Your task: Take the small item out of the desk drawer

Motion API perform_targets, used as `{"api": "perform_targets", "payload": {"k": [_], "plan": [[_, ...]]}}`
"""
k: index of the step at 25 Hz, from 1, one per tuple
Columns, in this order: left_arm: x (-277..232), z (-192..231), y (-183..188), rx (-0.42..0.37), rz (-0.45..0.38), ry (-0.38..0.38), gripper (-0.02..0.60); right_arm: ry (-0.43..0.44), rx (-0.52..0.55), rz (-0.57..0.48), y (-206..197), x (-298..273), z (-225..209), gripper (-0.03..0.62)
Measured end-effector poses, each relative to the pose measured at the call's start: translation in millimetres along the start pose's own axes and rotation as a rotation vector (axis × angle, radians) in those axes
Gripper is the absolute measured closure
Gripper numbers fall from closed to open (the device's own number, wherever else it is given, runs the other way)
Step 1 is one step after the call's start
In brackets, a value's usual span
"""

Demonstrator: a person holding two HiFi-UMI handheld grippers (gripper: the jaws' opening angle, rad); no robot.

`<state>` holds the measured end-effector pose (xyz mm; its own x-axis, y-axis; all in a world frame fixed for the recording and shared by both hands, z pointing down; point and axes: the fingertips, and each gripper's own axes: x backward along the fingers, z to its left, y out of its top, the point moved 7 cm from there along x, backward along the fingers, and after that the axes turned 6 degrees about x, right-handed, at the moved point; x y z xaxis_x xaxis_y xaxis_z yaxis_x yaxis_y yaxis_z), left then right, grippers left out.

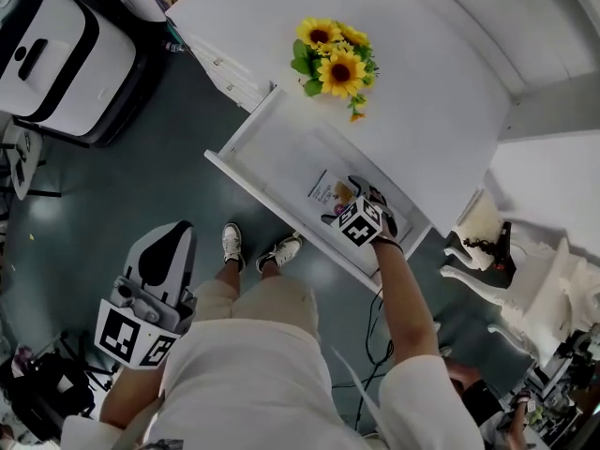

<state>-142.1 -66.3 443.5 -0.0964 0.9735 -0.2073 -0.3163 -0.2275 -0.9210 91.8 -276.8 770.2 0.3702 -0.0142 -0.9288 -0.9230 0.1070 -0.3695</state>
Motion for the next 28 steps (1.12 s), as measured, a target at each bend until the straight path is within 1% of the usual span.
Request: {"api": "perform_targets", "payload": {"k": [2, 4, 8, 11, 17, 18, 19, 20, 21, 25, 28], "plan": [[6, 3, -2, 0.001, 0.004, 0.017, 0.565, 0.031, 0.01, 0.035, -5, -11, -3, 0.082], [11, 6, -3, 0.003, 0.004, 0.032, 0.565, 0.056, 0.008, 0.049, -9, -17, -5, 0.079], [19, 12, -8, 0.022, 0.009, 0.052, 0.566, 0.056, 0.005, 0.046, -6, -17, -4, 0.078], [13, 8, -10, 0.031, 0.007, 0.029, 0.565, 0.058, 0.007, 0.053, -4, -18, -3, 0.077], [0, 1, -8, 0.03, -0.009, -0.027, 0.566, 0.047, 0.013, 0.115, 1, -17, -4, 0.082], [0, 1, -9, 0.031, -0.01, -0.032, 0.565, 0.047, 0.011, 0.122, 1, -15, -3, 0.087], [0, 2, -9, 0.033, -0.011, -0.037, 0.565, 0.048, 0.005, 0.129, 0, -14, -2, 0.106], [0, 3, -10, 0.039, -0.011, -0.04, 0.566, 0.049, -0.004, 0.136, 0, -13, -1, 0.153], [-1, 5, -10, 0.044, -0.012, -0.043, 0.566, 0.052, -0.018, 0.14, 0, -12, 1, 0.16], [-1, 10, -8, 0.046, -0.018, -0.061, 0.566, 0.058, -0.092, 0.122, -1, -8, 9, 0.161], [0, 11, -5, 0.043, -0.016, -0.082, 0.566, 0.037, -0.124, 0.127, -6, -3, 16, 0.161]]}}
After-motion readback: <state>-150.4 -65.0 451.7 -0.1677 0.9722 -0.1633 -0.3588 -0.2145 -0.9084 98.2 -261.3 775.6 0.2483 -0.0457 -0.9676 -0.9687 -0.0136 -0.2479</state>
